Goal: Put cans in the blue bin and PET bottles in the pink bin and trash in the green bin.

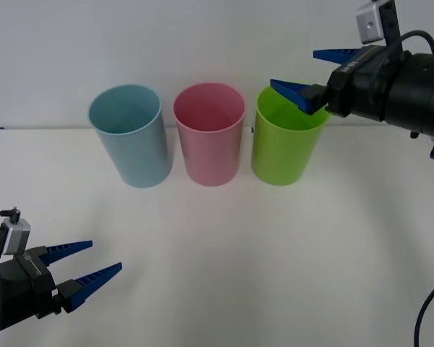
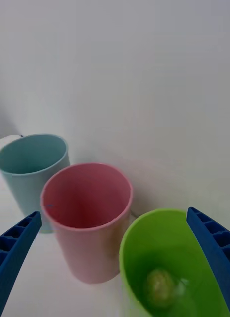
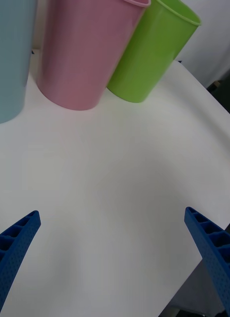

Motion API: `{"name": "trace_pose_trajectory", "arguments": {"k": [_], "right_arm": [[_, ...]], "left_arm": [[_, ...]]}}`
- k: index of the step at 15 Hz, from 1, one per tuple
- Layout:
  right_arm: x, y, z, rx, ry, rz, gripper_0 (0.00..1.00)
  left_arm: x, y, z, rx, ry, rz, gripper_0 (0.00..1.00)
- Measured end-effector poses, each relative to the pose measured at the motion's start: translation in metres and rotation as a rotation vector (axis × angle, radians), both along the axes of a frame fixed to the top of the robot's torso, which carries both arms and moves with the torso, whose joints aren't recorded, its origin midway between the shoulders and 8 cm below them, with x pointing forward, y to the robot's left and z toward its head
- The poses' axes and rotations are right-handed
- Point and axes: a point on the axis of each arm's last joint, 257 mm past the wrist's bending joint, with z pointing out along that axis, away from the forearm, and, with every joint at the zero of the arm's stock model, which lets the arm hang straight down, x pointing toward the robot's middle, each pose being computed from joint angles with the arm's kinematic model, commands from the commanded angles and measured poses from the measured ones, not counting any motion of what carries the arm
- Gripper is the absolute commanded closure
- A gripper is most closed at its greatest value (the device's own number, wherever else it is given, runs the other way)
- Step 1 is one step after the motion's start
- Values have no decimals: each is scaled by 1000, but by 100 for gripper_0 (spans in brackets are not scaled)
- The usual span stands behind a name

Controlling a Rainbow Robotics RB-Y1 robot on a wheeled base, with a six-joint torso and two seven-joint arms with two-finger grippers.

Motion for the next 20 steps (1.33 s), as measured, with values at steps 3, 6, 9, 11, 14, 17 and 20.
{"name": "trace_pose_trajectory", "arguments": {"k": [3,6,9,11,14,17,20], "right_arm": [[-50,-5,-35,17,28,88,0],[-92,-10,-79,38,70,167,0],[-117,-21,-116,2,80,184,0],[-127,-27,-133,-32,79,185,0],[-144,-36,-154,-60,129,235,0],[-156,-47,-176,-82,186,265,0],[-161,-55,-190,-110,214,286,0]], "left_arm": [[0,0,0,0,0,0,0],[0,0,0,0,0,0,0],[0,0,0,0,0,0,0],[0,0,0,0,0,0,0],[0,0,0,0,0,0,0],[0,0,0,0,0,0,0],[0,0,0,0,0,0,0]]}}
